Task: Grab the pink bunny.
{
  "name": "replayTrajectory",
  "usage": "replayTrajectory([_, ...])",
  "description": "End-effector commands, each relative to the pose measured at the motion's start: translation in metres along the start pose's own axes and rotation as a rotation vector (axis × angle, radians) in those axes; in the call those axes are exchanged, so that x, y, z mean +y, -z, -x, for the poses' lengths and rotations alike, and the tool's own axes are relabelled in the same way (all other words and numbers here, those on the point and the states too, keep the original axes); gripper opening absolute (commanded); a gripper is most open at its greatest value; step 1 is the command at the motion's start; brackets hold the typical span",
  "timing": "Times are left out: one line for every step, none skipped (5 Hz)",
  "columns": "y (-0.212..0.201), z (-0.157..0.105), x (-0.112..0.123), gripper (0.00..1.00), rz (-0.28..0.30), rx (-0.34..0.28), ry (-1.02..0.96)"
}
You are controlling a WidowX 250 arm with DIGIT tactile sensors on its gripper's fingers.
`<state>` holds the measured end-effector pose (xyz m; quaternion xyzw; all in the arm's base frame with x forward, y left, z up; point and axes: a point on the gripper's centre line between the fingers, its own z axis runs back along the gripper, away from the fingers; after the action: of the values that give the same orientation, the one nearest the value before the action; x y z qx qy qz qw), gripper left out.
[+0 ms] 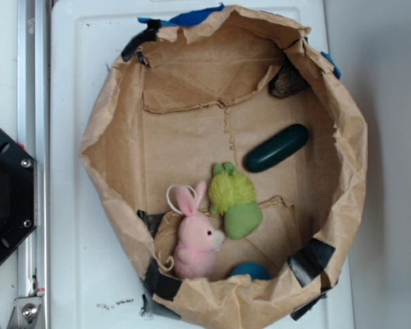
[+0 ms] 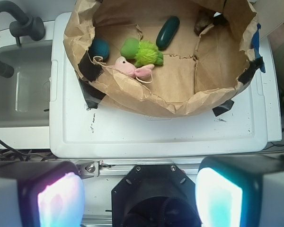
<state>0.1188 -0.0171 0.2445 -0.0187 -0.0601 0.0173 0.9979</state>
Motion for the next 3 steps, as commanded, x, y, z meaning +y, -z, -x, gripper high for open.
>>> replayTrajectory([0.000,0.000,0.000,1.00,0.000,0.000,0.000])
replayTrajectory([-0.002,-0.051,0.010,1.00,-0.027,-0.017,-0.031])
replayTrajectory([0.003,-0.100,0.021,1.00,-0.016,-0.033,-0.088])
